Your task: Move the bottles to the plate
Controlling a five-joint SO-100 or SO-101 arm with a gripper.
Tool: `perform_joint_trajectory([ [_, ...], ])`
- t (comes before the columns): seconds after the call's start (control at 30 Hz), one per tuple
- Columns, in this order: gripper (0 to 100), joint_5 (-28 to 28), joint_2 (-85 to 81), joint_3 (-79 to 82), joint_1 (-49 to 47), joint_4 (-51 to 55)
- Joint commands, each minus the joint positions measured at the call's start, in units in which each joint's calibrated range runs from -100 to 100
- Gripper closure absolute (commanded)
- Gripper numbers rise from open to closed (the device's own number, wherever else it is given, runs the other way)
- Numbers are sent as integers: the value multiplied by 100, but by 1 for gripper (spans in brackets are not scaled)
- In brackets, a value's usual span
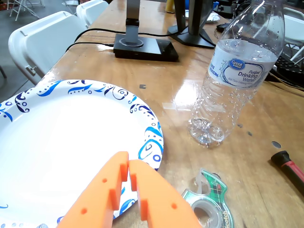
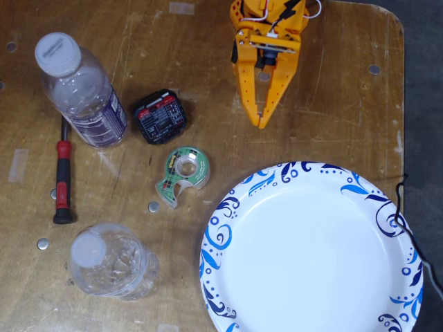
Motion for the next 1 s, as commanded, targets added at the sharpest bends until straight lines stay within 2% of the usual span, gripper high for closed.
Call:
perform_joint_trajectory([
  [0.0,99,-14,-50,54,-579,-17],
  [0.17,99,-270,-50,54,-504,62],
  [0.4,98,-275,-50,54,-558,-17],
  [0.67,99,-322,-58,-45,-51,-34],
  [0.97,98,-296,-41,-307,186,-1322],
])
